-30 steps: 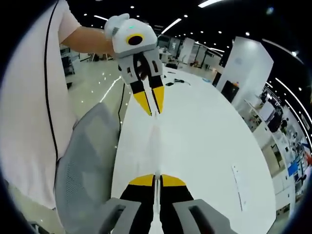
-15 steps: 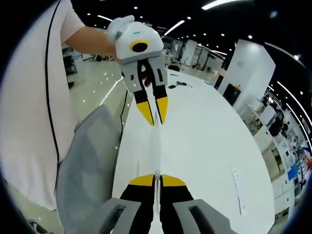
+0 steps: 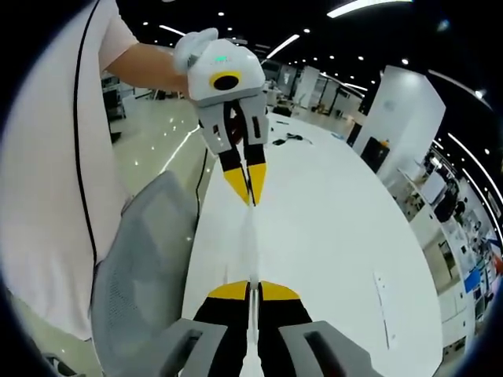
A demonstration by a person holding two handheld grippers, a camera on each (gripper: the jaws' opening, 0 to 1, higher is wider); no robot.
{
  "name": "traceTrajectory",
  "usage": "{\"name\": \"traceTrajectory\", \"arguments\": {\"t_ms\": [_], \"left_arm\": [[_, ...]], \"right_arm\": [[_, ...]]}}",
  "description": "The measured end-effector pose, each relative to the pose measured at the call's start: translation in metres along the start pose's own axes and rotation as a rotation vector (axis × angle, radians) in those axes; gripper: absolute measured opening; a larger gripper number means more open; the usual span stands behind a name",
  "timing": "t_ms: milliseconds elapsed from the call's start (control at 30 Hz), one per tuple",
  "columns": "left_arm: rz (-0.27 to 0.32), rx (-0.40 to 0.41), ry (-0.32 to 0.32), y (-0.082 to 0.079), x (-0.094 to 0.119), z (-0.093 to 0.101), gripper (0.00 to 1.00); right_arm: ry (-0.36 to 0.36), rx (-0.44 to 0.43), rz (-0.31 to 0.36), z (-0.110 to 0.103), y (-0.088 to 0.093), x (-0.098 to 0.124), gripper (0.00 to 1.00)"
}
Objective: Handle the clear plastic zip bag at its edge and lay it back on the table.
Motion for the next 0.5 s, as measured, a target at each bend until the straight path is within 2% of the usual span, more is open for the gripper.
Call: {"name": "traceTrajectory", "arguments": {"t_ms": [200, 500], "left_arm": [[-0.001, -0.016, 0.002, -0.0006, 0.0005, 0.0013, 0.0], [0.012, 0.003, 0.006, -0.0039, 0.0033, 0.0036, 0.0]], "right_arm": [[0.008, -0.015, 0.002, 0.002, 0.0006, 0.0004, 0.0], [0.018, -0.038, 0.013, 0.004, 0.0005, 0.002, 0.0]]}}
Point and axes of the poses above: the point that each gripper's makers call its tool centre point, and the gripper's own axes: x roughly backward along the fingers, z roughly to its right, y roughly out of its underside, the point moved 9 cm from there along x, roughly backward along the fingers, and after that the axes turned 3 degrees about z, right-handed, at the moved point
